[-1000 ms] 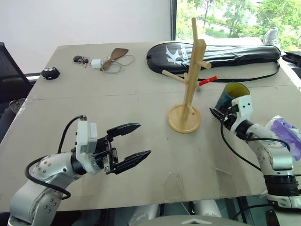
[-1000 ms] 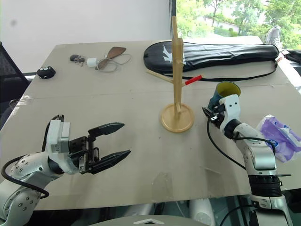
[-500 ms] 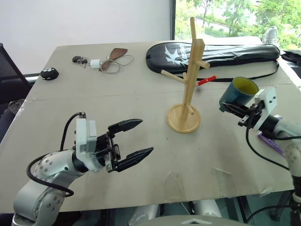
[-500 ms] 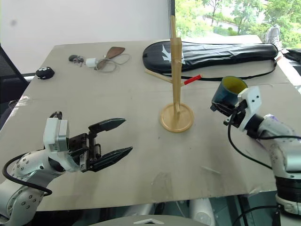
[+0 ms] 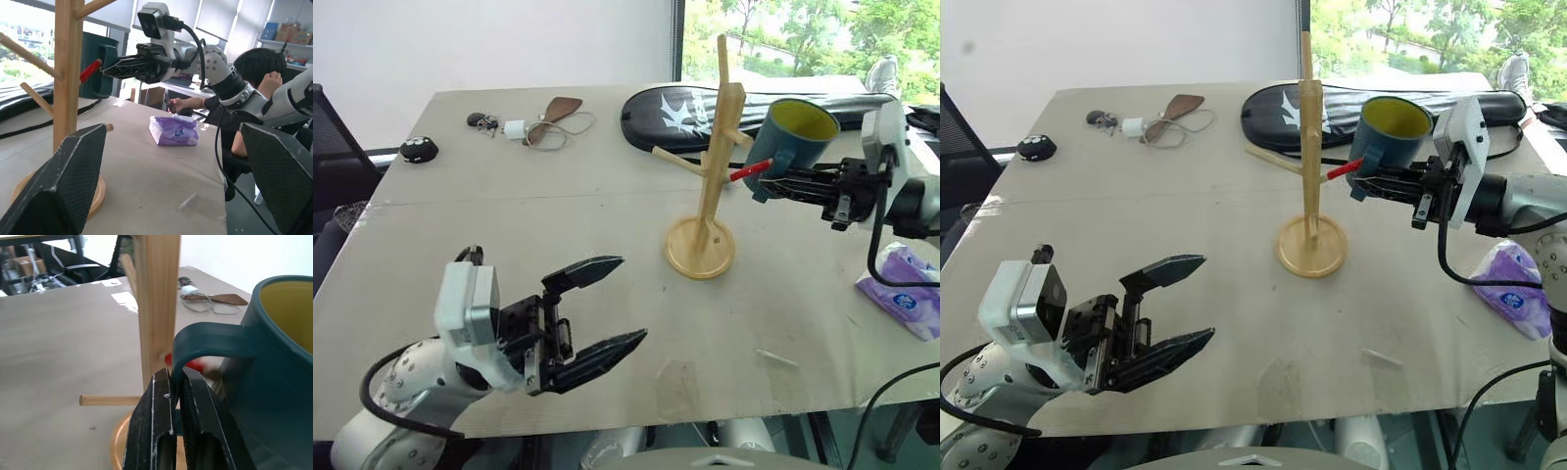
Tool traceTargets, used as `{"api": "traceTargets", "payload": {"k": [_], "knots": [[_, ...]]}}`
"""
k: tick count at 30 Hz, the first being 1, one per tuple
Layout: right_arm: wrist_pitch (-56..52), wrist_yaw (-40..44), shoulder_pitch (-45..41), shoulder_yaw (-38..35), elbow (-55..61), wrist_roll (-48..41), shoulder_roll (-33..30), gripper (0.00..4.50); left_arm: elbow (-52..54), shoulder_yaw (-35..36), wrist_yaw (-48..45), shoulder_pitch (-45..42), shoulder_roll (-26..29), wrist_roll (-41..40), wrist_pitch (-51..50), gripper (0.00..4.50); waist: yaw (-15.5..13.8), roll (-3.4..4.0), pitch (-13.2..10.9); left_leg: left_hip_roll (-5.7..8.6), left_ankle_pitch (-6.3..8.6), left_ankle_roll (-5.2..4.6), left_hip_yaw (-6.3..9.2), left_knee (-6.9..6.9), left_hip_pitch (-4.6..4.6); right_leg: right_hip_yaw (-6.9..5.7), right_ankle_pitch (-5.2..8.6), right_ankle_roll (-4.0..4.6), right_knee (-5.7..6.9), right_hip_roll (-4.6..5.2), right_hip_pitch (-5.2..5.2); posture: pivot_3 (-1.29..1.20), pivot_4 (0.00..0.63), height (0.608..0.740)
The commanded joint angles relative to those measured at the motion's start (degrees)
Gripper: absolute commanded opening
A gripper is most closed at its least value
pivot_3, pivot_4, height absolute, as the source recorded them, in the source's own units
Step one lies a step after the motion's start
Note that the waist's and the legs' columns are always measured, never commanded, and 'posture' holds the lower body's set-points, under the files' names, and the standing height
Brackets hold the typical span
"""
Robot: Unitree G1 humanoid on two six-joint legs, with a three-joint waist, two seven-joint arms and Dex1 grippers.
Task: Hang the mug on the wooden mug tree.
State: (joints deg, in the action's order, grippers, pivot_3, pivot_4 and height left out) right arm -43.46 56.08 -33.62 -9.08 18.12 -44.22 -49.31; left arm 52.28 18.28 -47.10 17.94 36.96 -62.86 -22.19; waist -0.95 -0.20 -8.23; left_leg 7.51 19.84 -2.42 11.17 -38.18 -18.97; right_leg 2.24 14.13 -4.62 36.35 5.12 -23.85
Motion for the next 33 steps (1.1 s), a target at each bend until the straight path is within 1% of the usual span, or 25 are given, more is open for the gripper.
{"api": "traceTargets", "payload": {"k": [1, 9, 13, 14, 16, 17, 20, 22, 25, 28, 29, 31, 33], "knots": [[0.8, 2.1, -1.8, 1.2, 0.0, 0.2, -0.6, 0.12, 1.9, 2.7, 1.1, 0.4, 1.3, -2.5, 1.0, 4.50, 0.0, 0.00, 0.0, 0.00, 0.00, 0.00, 0.00, 0.00, 0.00, 0.00, 0.00, 0.00, 0.01, 0.00, 0.00, 0.00, 0.150, 0.740], [2.3, 2.9, -2.3, 6.5, -0.3, 4.4, 0.3, 0.12, 0.6, 7.8, 0.0, 2.5, 3.0, -6.2, 1.4, 4.50, 0.1, 0.00, 0.0, -0.01, 0.01, 0.01, -0.02, 0.01, 0.00, 0.01, 0.00, 0.00, -0.03, -0.02, -0.01, 0.00, 0.150, 0.740], [3.7, 2.9, -1.3, 6.5, -0.1, 5.4, 0.7, 0.12, 0.9, 9.0, 0.0, 3.7, 3.2, -7.1, 1.4, 4.50, 0.1, 0.00, 0.0, -0.01, 0.01, 0.02, -0.02, 0.01, -0.01, 0.00, 0.00, 0.00, -0.05, -0.02, -0.01, 0.00, 0.150, 0.740], [3.7, 3.0, -0.9, 6.1, 0.6, 5.1, 0.7, 0.63, 0.9, 9.1, 0.0, 3.9, 3.2, -7.1, 1.4, 4.50, 0.0, 0.00, 0.0, -0.01, 0.01, 0.02, -0.01, 0.01, -0.01, 0.00, 0.00, 0.00, -0.05, -0.02, -0.01, 0.00, 0.150, 0.740], [3.6, 2.7, 0.3, 5.3, 2.3, 4.8, 0.2, 1.34, 1.0, 9.1, 0.1, 4.2, 3.1, -7.0, 1.4, 4.50, 0.0, 0.00, 0.0, -0.01, 0.01, 0.02, -0.01, 0.01, -0.01, 0.00, 0.00, 0.00, -0.05, -0.02, -0.01, 0.00, 0.150, 0.740], [3.6, 2.3, 0.9, 4.7, 3.0, 4.7, 0.0, 1.99, 0.9, 9.0, 0.1, 4.3, 3.1, -7.0, 1.4, 4.50, 0.0, 0.00, 0.0, -0.01, 0.01, 0.02, 0.01, 0.01, -0.01, -0.03, 0.00, 0.00, -0.05, -0.02, -0.01, 0.00, 0.150, 0.740], [3.1, 2.6, 3.4, 2.0, 5.5, 3.3, -1.5, 3.32, 0.7, 8.5, 0.0, 4.6, 2.8, -6.3, 1.3, 4.50, 0.0, 0.00, 0.0, -0.01, 0.01, 0.02, 0.00, 0.01, -0.01, -0.01, 0.00, 0.00, -0.05, -0.02, 0.00, 0.00, 0.150, 0.740], [2.3, 2.6, 5.4, -0.6, 7.1, 1.5, -2.6, 3.32, 0.3, 8.2, -0.5, 5.1, 2.6, -5.5, 1.4, 4.50, 0.0, 0.00, 0.0, -0.01, 0.01, 0.02, -0.01, 0.01, -0.01, -0.02, 0.00, 0.00, -0.05, -0.02, 0.01, 0.00, 0.150, 0.740], [-0.1, 1.3, 9.8, -7.5, 9.8, -2.6, -4.0, 3.32, -1.3, 7.8, -2.6, 6.7, 1.9, -3.5, 1.8, 4.50, -0.2, 0.01, 0.0, -0.01, 0.02, 0.02, 0.00, 0.02, -0.02, -0.02, 0.00, 0.00, -0.06, -0.02, 0.00, 0.00, 0.150, 0.740], [-1.5, -0.9, 15.2, -13.9, 11.7, -4.5, -4.7, 3.32, -3.0, 8.0, -4.8, 9.9, 1.6, -0.8, 1.6, 4.50, -0.2, 0.00, 0.0, -0.02, 0.02, 0.02, 0.01, 0.06, -0.02, -0.02, 0.00, 0.00, -0.09, -0.03, 0.01, 0.00, 0.150, 0.740], [-1.1, -1.5, 17.8, -16.0, 12.5, -3.9, -4.7, 3.32, -3.5, 7.9, -4.8, 11.0, 1.6, 0.7, 1.5, 4.50, -0.1, 0.00, 0.0, -0.02, 0.02, 0.02, -0.02, 0.06, -0.01, 0.01, 0.00, 0.00, -0.09, -0.03, 0.01, 0.00, 0.150, 0.740], [-0.8, -1.9, 23.4, -19.4, 13.3, -2.4, -4.8, 3.32, -4.1, 7.9, -4.1, 12.7, 1.7, 1.2, 0.4, 4.50, -0.3, -0.01, 0.0, -0.02, 0.03, 0.01, -0.01, 0.07, -0.01, -0.01, 0.00, 0.00, -0.09, -0.03, 0.01, 0.00, 0.150, 0.740], [0.8, -2.1, 30.3, -21.7, 13.8, 0.6, -4.3, 3.32, -6.0, 7.1, -2.7, 11.7, 2.2, 3.5, -0.1, 4.50, -0.5, 0.00, 0.0, -0.02, 0.05, -0.02, -0.02, 0.06, 0.00, 0.00, 0.00, 0.00, -0.10, -0.03, 0.04, 0.00, 0.150, 0.740]]}}
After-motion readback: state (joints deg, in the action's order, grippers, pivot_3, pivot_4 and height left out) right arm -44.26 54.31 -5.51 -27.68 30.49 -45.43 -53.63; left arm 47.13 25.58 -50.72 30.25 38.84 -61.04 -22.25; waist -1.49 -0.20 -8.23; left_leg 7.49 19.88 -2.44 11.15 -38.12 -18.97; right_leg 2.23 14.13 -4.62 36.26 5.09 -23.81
